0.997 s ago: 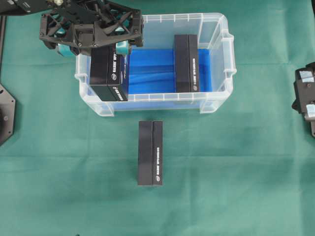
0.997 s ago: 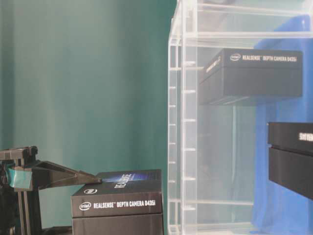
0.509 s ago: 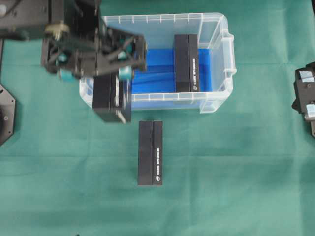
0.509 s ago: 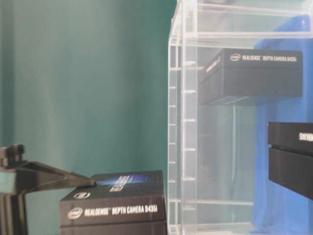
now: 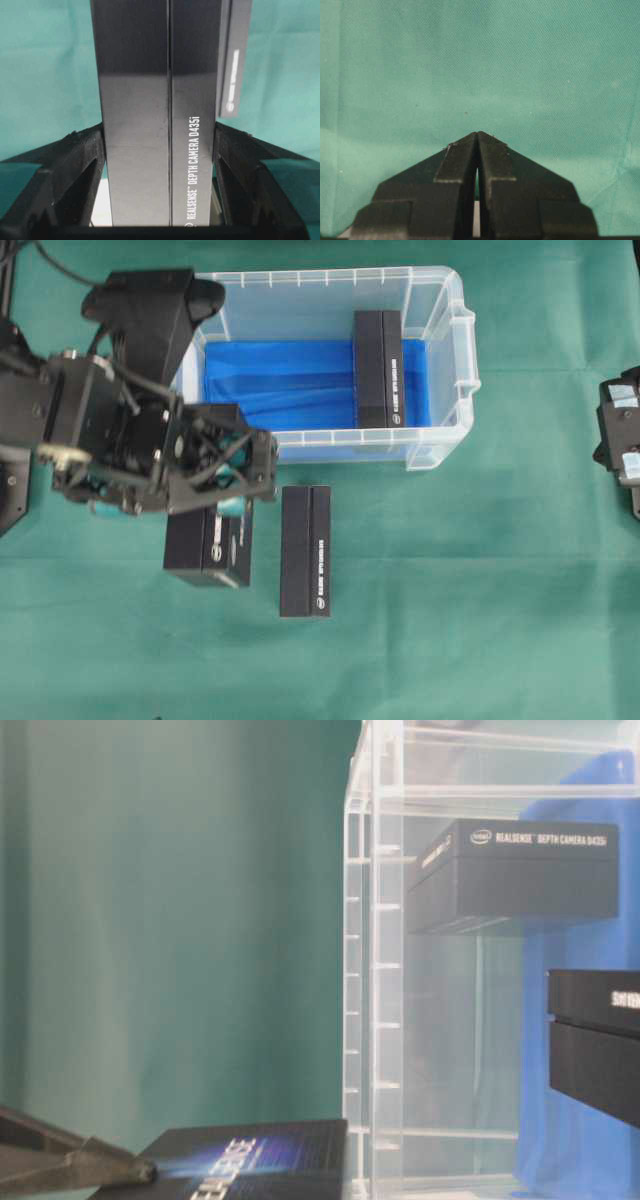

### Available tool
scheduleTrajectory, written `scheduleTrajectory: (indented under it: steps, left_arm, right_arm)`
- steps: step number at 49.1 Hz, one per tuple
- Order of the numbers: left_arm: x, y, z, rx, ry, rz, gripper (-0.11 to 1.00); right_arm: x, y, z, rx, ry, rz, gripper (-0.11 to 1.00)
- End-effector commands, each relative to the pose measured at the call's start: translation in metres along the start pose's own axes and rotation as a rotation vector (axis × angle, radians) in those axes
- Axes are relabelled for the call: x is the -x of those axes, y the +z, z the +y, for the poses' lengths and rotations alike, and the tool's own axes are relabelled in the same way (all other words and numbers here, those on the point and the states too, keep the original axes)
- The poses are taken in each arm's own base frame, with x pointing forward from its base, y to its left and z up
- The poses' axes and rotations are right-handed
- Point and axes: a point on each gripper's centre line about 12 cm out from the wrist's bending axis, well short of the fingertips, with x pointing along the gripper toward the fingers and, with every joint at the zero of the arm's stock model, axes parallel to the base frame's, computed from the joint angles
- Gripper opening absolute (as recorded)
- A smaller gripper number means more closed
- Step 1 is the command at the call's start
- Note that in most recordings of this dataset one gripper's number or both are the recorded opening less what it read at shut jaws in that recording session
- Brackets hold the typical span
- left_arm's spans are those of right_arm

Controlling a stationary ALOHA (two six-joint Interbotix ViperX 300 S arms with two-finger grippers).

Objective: Take the box out of the case with the left arm.
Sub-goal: 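Carry the box forward and lower it onto the cloth left of the first box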

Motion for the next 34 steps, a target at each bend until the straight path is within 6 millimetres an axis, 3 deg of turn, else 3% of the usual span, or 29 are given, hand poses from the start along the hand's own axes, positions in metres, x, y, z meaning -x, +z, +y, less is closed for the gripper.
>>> scheduleTrajectory:
  steps: [1, 34]
  left_arm:
    - [0.0195, -0.0069, 0.0052, 0.002, -0.051, 0.017, 0.60]
    - [0.0163, -0.0142, 0.0074, 0.013, -0.046, 0.019, 0.60]
  right_arm:
    - [0.0070, 0.0084, -0.0005, -0.004, -0.002, -0.029, -0.01]
    - [0.0078, 0.0092, -0.0004, -0.008, -0.001, -0.032, -0.01]
